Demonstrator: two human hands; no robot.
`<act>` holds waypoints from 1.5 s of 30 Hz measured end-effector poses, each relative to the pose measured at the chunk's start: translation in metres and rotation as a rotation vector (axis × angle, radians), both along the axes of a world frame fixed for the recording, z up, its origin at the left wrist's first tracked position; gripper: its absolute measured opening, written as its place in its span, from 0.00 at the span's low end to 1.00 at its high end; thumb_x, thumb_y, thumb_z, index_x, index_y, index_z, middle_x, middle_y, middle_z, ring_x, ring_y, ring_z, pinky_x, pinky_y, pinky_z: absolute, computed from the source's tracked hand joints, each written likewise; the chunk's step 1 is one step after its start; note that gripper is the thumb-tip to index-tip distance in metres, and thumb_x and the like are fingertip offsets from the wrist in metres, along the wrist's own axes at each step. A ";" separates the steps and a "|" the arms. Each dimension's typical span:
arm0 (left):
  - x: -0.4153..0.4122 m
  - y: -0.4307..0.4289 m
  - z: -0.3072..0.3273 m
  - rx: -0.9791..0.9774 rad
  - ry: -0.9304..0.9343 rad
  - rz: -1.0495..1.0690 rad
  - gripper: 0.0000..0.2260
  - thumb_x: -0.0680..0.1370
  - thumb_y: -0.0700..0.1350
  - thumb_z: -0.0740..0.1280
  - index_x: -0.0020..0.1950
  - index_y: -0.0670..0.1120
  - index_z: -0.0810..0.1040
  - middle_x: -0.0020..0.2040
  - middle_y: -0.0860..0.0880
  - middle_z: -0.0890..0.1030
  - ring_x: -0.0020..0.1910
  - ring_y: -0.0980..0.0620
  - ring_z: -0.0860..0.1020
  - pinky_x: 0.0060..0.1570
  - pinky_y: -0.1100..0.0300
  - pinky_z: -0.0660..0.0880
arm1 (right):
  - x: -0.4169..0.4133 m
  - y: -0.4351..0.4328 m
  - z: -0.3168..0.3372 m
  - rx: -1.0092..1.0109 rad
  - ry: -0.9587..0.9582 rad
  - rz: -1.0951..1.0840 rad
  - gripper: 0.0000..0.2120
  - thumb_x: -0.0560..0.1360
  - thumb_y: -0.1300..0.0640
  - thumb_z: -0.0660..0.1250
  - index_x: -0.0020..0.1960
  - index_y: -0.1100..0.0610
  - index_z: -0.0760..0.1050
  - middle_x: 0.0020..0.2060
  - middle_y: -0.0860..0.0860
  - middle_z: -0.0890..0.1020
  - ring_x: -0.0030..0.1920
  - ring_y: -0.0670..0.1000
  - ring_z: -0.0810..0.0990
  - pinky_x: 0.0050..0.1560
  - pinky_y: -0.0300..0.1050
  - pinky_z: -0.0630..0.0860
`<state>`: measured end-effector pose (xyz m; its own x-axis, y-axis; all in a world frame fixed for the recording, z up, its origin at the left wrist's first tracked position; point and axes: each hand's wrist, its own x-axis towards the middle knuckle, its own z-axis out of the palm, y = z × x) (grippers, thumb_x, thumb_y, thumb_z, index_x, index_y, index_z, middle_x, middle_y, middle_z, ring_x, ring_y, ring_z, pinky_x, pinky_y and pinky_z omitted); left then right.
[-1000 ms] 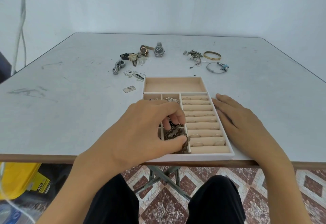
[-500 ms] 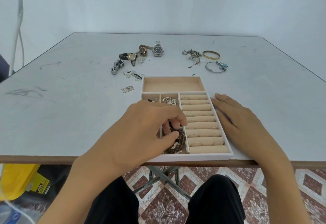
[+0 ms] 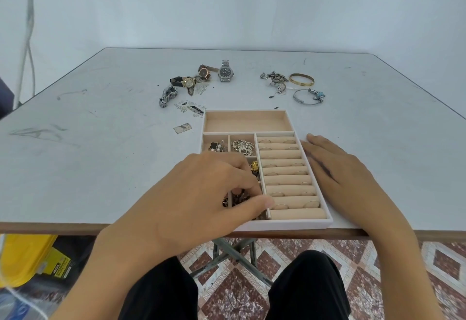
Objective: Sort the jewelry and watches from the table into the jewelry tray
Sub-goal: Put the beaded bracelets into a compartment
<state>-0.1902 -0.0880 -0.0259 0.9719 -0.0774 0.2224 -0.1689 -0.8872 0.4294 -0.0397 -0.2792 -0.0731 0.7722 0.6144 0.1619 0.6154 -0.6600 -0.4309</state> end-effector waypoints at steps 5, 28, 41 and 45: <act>0.002 0.001 0.000 -0.033 0.018 -0.001 0.10 0.73 0.62 0.68 0.44 0.58 0.83 0.43 0.61 0.78 0.46 0.61 0.76 0.42 0.65 0.72 | 0.000 0.000 0.000 0.005 0.003 0.001 0.21 0.82 0.50 0.51 0.74 0.47 0.64 0.75 0.43 0.60 0.75 0.42 0.55 0.72 0.38 0.51; -0.001 0.002 -0.001 0.066 0.019 -0.024 0.04 0.75 0.49 0.71 0.48 0.57 0.82 0.44 0.63 0.78 0.43 0.68 0.73 0.43 0.75 0.69 | 0.001 0.000 -0.001 0.001 -0.005 0.006 0.20 0.82 0.50 0.51 0.74 0.46 0.64 0.75 0.42 0.60 0.75 0.42 0.55 0.68 0.33 0.50; -0.004 0.011 0.002 -0.017 -0.014 -0.091 0.06 0.75 0.50 0.66 0.49 0.56 0.82 0.42 0.63 0.79 0.40 0.65 0.77 0.39 0.73 0.71 | 0.001 0.000 -0.001 0.007 0.002 0.002 0.20 0.82 0.50 0.51 0.73 0.46 0.64 0.75 0.42 0.60 0.75 0.42 0.55 0.70 0.36 0.52; -0.003 0.010 -0.002 0.009 0.003 -0.081 0.07 0.75 0.49 0.67 0.51 0.57 0.81 0.42 0.64 0.78 0.40 0.63 0.78 0.41 0.70 0.72 | 0.001 0.000 -0.001 0.007 0.004 0.002 0.20 0.82 0.49 0.50 0.73 0.45 0.64 0.75 0.42 0.60 0.75 0.42 0.55 0.71 0.38 0.52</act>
<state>-0.1932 -0.0781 -0.0276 0.9630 -0.1575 0.2187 -0.2390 -0.8744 0.4223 -0.0389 -0.2792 -0.0740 0.7715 0.6150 0.1633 0.6153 -0.6558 -0.4374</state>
